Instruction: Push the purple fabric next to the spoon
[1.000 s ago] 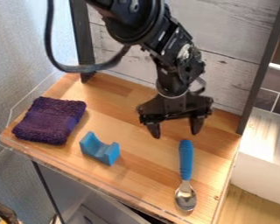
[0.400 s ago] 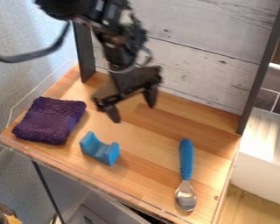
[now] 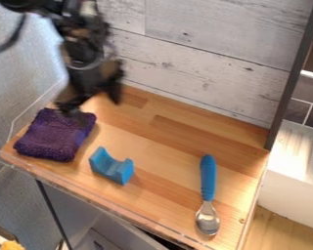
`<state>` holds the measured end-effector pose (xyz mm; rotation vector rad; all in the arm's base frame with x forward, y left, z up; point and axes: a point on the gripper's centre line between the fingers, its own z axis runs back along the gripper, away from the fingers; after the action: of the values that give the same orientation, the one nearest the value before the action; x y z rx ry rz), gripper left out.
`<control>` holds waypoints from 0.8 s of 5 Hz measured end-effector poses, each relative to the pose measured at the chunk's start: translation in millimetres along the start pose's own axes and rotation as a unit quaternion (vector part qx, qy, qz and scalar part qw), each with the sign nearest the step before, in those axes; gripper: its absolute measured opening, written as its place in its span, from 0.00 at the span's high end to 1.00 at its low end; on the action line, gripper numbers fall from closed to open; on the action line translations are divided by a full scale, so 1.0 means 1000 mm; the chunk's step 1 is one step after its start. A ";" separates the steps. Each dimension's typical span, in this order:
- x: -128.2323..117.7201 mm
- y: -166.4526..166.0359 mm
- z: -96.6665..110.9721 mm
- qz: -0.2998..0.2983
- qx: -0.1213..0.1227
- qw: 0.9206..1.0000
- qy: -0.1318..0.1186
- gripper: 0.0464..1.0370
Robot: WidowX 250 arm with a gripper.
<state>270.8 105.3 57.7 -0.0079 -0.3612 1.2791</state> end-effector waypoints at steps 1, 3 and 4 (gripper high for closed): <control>0.032 0.012 -0.008 0.075 0.017 0.997 -0.014 0.04; 0.063 0.036 -0.048 0.174 0.082 0.981 -0.014 0.04; 0.071 0.042 -0.066 0.186 0.115 0.976 -0.021 0.04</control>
<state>266.6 196.6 5.6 0.1549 -0.2528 1.6886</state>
